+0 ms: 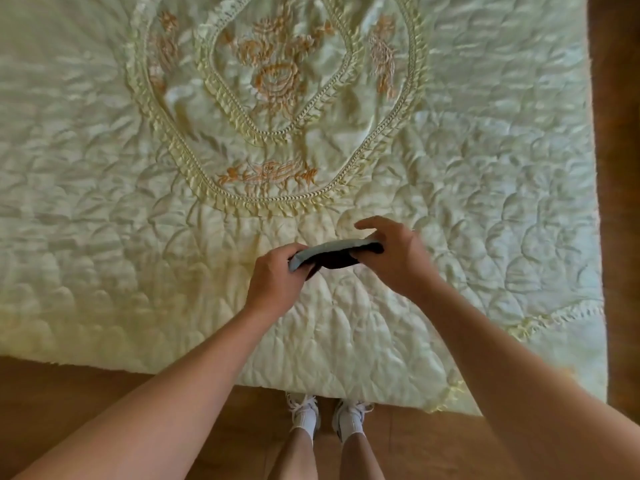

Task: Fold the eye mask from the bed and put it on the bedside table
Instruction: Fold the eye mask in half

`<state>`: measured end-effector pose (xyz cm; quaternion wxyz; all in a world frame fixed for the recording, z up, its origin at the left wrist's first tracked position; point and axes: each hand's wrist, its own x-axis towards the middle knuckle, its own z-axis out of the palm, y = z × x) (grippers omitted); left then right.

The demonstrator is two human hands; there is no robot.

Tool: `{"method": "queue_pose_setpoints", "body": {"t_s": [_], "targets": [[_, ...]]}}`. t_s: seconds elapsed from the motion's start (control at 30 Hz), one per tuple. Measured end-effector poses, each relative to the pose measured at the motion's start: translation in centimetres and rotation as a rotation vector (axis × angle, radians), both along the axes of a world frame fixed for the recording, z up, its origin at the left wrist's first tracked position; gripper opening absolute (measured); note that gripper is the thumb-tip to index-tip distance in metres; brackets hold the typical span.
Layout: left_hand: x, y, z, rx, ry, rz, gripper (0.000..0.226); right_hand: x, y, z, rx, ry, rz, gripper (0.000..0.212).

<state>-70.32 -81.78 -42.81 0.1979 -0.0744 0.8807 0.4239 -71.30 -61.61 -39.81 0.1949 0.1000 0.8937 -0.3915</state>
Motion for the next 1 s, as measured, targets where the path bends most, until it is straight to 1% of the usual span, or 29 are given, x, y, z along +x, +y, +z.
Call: {"method": "queue_pose_setpoints", "body": {"t_s": [0.07,0.13,0.2,0.27,0.37,0.43,0.53,0.6,0.7,0.83,0.9,1.0], "targets": [[-0.2,0.4,4.0,0.159,-0.175,0.071,0.008,-1.1,0.6,4.1,-0.12,-0.01,-0.098,0.04],[-0.1,0.8,8.6,0.311,-0.289,0.091,0.013,-2.1,0.9,8.7,-0.23,-0.001,-0.151,0.036],[0.2,1.2,13.6,0.461,-0.313,0.143,0.022,-2.4,1.1,13.8,-0.338,0.016,-0.156,0.029],[0.7,1.6,18.5,0.576,-0.305,0.199,0.028,-2.1,1.0,19.0,-0.441,0.011,-0.146,0.028],[1.7,2.1,25.7,0.688,-0.306,0.24,0.03,-0.5,0.7,25.7,-0.523,-0.018,-0.124,0.039],[2.5,2.2,30.0,0.736,-0.301,0.227,0.024,0.9,0.2,29.1,-0.553,-0.018,-0.123,0.043],[3.9,2.6,35.1,0.743,-0.268,0.202,0.017,3.0,-0.2,32.9,-0.645,-0.019,-0.172,0.035],[4.6,2.8,37.5,0.711,-0.228,0.191,0.022,4.3,-0.3,35.0,-0.737,-0.031,-0.227,0.031],[5.3,3.2,40.3,0.664,-0.17,0.154,0.025,5.9,-0.3,37.4,-0.817,-0.029,-0.294,0.031],[5.9,3.9,42.4,0.622,-0.117,0.126,0.02,6.9,-0.1,39.5,-0.833,0.043,-0.34,0.023],[6.1,4.3,42.9,0.605,-0.112,0.119,0.02,7.1,0.1,40.0,-0.817,0.09,-0.347,0.019],[6.4,4.8,43.3,0.599,-0.123,0.12,0.019,7.3,0.2,40.4,-0.82,0.108,-0.376,0.018]]}}
